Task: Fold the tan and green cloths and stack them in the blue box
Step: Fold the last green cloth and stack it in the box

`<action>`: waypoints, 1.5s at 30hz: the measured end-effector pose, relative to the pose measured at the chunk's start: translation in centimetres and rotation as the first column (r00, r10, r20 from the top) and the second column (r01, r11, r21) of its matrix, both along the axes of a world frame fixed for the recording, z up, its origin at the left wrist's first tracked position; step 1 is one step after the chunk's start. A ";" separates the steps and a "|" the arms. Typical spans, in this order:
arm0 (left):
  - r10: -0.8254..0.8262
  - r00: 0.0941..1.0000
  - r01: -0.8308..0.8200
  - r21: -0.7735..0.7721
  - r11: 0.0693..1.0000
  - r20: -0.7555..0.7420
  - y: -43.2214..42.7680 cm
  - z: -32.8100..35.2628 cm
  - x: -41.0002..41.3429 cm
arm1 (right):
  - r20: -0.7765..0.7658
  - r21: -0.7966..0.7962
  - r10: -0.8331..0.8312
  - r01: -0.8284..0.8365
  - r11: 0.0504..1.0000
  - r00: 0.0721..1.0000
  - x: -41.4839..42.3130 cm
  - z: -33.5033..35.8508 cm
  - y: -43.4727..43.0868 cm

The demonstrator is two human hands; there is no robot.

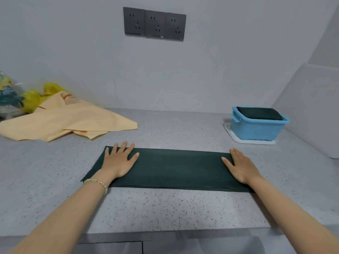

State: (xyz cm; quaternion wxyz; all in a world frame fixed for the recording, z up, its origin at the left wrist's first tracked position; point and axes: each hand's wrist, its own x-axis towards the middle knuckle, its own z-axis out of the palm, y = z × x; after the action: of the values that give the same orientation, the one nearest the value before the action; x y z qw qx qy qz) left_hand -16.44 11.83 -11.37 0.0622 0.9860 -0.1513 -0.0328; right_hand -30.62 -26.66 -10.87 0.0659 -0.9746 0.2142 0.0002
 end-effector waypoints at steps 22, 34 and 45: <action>-0.543 0.835 0.523 0.177 0.834 0.090 -6.6 3.3 -2.9 | -0.015 0.145 0.614 -0.605 0.783 0.789 -3.6 3.5 15.7; -0.476 0.877 0.470 0.089 0.878 0.066 -5.6 3.3 -2.4 | 0.043 0.179 0.264 -0.267 0.947 0.964 2.3 3.5 8.5; -0.483 0.872 0.483 0.016 0.875 0.079 -5.2 2.2 -3.5 | 0.075 0.264 0.253 -0.264 0.928 0.964 3.9 3.1 7.4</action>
State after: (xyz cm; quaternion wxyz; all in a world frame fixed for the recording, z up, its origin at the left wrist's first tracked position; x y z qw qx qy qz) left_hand -19.99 6.64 -9.18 0.0480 0.9173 -0.3952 -0.0073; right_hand -26.74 -19.30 -7.77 0.2024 -0.9758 0.0805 0.0191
